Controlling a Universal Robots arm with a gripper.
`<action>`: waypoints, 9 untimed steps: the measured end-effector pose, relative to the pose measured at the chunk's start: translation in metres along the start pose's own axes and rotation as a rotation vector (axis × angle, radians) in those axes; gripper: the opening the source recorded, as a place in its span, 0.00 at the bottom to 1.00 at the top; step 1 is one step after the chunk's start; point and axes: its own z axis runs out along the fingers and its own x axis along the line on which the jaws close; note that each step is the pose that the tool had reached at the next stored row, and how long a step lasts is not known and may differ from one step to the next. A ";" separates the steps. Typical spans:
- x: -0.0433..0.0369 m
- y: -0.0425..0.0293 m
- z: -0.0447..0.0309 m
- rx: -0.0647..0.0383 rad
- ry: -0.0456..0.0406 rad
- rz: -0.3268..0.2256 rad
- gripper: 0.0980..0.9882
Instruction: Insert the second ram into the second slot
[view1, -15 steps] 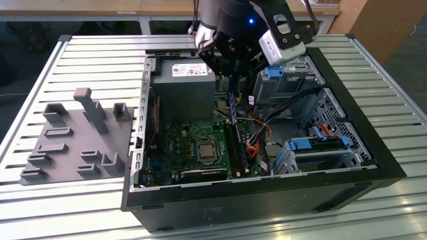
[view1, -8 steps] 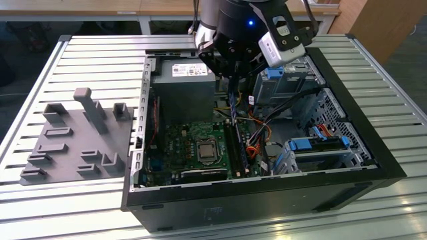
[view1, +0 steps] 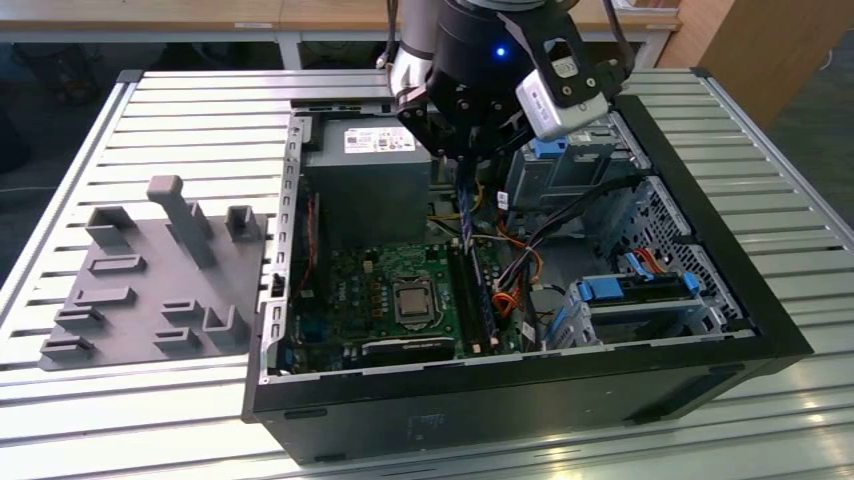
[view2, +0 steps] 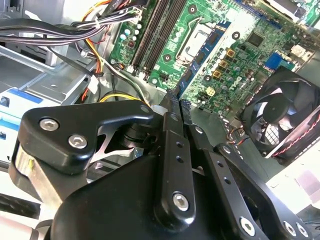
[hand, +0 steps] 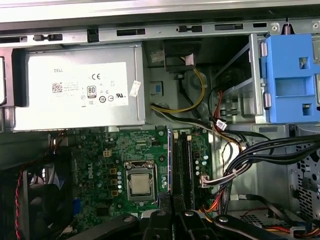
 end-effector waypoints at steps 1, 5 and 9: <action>0.0000 -0.0001 0.0007 0.000 0.0002 -0.005 0.04; -0.0001 -0.0002 0.0031 0.000 0.0011 -0.031 0.04; -0.0001 -0.0003 0.0049 0.000 0.0011 -0.031 0.04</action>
